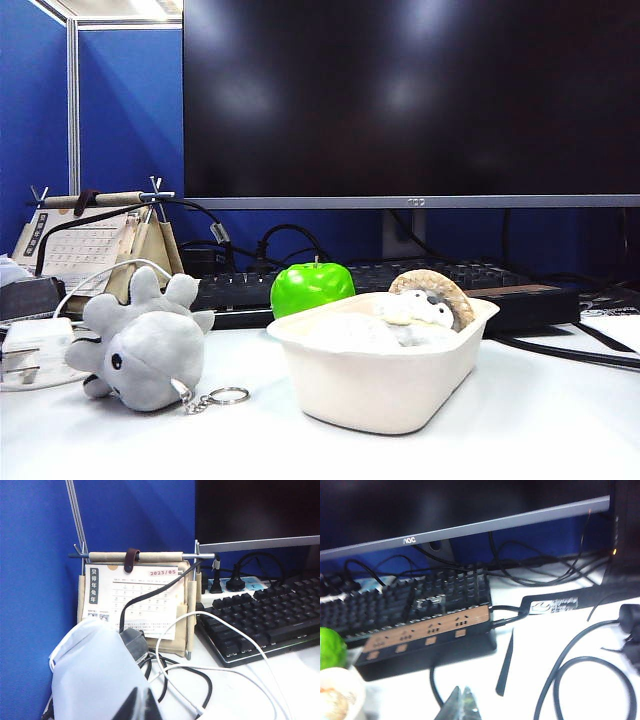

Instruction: Place the tilting octopus upright.

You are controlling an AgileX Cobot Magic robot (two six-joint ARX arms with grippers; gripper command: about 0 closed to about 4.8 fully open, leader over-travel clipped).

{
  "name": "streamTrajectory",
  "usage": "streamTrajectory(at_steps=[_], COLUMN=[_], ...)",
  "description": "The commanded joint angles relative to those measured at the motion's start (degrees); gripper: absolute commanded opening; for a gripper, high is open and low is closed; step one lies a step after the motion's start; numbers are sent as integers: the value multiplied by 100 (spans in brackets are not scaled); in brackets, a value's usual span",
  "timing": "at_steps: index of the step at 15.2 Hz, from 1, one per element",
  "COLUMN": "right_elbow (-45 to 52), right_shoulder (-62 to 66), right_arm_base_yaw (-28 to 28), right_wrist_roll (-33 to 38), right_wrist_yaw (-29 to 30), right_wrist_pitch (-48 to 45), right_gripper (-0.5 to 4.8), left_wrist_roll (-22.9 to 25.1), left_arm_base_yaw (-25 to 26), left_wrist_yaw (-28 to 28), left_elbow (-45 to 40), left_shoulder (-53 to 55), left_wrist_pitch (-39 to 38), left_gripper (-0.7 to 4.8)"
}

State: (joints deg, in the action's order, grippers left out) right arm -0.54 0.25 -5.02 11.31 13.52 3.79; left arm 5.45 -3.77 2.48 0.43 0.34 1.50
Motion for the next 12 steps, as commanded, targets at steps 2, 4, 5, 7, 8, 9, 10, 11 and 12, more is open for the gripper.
streamTrajectory(at_steps=[2, 4, 5, 7, 8, 9, 10, 11, 12], right_elbow=[26, 26, 26, 26, 26, 26, 26, 26, 26], right_shoulder=[-13, -13, -13, -13, -13, -15, -15, -15, -15], right_arm_base_yaw=[2, 0, 2, 0, 0, 0, 0, 0, 0], right_wrist_roll=[-105, -105, -105, -105, -105, -105, -105, -105, -105], right_wrist_yaw=[-98, -227, -275, -588, -739, -835, -992, -1045, -1045], right_wrist_pitch=[-127, -170, -197, -197, -197, -199, -260, -348, -485], right_gripper=[-6, -6, -6, -6, -6, -6, -6, -6, -6], left_wrist_roll=[-11, -13, -11, -9, -9, -2, 4, 4, 2], left_arm_base_yaw=[0, 0, 0, 0, 0, 2, 0, 2, 0], left_wrist_yaw=[31, 33, 33, 31, 31, 20, 15, 15, 20], left_elbow=[0, 0, 0, 0, 0, 0, 0, 0, 0], left_shoulder=[-15, -15, -15, -15, -15, -15, -15, -15, -15], left_wrist_pitch=[79, 77, 81, 127, 214, 387, 778, 1016, 1115], left_gripper=[22, 22, 22, 22, 22, 22, 22, 22, 22])
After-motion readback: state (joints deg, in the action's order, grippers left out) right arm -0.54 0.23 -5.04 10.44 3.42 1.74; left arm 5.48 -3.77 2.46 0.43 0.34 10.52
